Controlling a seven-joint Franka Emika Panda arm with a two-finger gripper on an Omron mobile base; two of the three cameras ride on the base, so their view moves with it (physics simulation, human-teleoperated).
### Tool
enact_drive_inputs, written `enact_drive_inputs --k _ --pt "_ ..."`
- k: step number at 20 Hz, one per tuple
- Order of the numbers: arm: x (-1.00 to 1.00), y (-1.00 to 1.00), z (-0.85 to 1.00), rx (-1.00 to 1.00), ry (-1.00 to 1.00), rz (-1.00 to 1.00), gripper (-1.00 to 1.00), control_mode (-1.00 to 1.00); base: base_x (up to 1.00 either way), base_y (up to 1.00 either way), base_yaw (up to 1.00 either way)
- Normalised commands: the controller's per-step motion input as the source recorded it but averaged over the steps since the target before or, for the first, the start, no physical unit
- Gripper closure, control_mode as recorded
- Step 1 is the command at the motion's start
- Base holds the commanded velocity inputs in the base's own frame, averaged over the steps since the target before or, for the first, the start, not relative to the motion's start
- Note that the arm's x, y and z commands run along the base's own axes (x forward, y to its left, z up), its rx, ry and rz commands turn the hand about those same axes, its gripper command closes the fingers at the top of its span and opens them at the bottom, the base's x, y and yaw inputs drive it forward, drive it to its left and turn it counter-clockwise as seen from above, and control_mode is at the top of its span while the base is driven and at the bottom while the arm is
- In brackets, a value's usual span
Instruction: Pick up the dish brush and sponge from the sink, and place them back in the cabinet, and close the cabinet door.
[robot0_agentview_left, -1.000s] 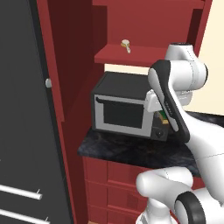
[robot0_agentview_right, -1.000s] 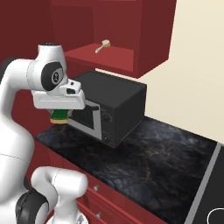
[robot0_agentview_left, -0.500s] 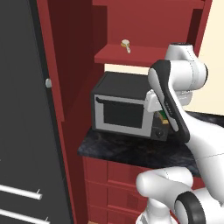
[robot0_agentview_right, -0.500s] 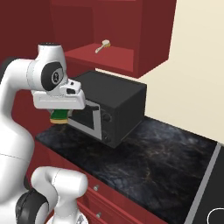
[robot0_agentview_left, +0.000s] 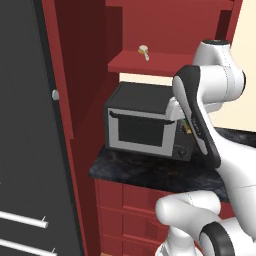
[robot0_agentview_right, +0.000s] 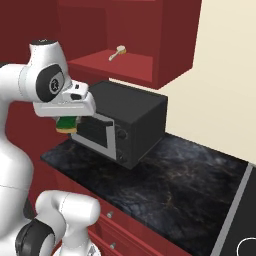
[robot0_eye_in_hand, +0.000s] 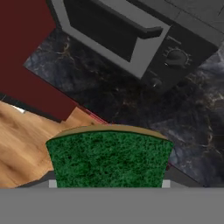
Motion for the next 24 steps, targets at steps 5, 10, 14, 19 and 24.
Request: enact_drive_inputs --k 5,10,14,19,24 --pt "0.0 0.0 0.39 -0.04 -0.16 -0.11 1.0 -1.0 0.0 0.0 0.0" --pt "0.01 0.0 0.34 -0.01 -0.15 -0.15 1.0 -1.0 0.0 0.0 0.0" --pt "0.09 0.0 0.32 0.0 -0.16 -0.15 1.0 -1.0 0.0 0.0 0.0" --pt "0.13 0.0 0.28 0.0 -0.19 -0.1 1.0 -1.0 0.0 0.0 0.0" --pt "0.15 0.0 0.18 0.0 -0.22 -0.09 1.0 -1.0 0.0 0.0 0.0"
